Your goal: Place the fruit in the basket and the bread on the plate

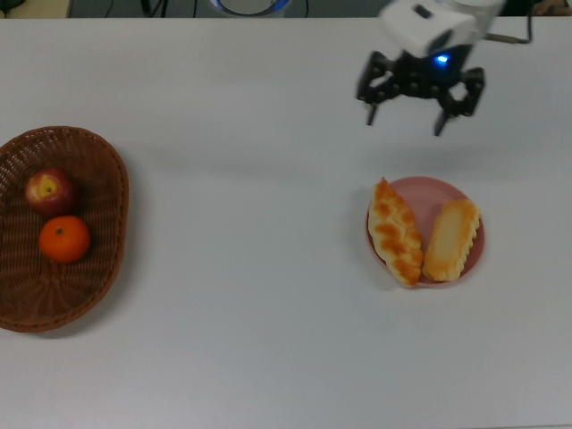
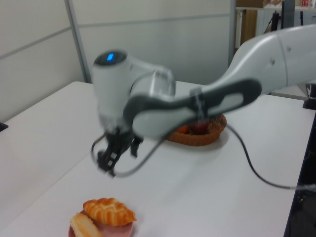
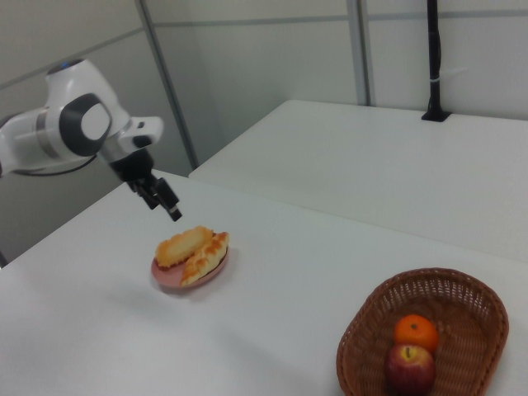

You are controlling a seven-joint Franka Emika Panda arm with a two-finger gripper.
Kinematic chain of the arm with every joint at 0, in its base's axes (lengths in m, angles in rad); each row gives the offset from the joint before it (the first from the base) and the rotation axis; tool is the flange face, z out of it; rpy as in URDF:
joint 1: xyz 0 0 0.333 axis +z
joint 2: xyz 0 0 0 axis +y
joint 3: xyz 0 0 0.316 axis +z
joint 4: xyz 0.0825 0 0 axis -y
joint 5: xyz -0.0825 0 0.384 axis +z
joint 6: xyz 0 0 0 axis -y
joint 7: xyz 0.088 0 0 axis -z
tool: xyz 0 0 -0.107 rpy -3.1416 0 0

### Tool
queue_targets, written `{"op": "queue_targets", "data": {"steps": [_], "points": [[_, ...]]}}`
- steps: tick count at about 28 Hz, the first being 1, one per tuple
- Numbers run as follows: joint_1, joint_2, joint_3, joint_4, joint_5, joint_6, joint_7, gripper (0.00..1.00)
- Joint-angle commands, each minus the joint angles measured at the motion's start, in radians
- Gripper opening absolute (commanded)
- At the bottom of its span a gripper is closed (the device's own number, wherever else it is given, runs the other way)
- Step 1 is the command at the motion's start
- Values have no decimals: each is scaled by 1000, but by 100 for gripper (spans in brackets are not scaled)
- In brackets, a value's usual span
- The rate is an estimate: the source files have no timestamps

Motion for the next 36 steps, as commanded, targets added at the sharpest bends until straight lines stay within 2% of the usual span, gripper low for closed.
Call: {"op": "queue_targets", "data": {"steps": [1,4,5,9,13,17,20,22,25,27,36], "points": [[-89,-66,-20,-20,82,-90,-143,100],[-141,-94,-20,-23,88,-147,-185,100],[-179,-109,-21,-24,89,-185,-226,100],[-242,-143,-29,-29,111,-257,-335,100],[-247,-230,-86,-98,129,-262,-380,100],[-250,-290,-94,-171,129,-258,-380,100],[-261,-305,-94,-201,129,-256,-381,100],[-291,-312,-94,-208,129,-241,-410,100],[-304,-325,-97,-198,129,-235,-438,100],[-326,-315,-104,-162,132,-244,-444,100],[-328,-316,-103,-165,131,-330,-467,100]]}}
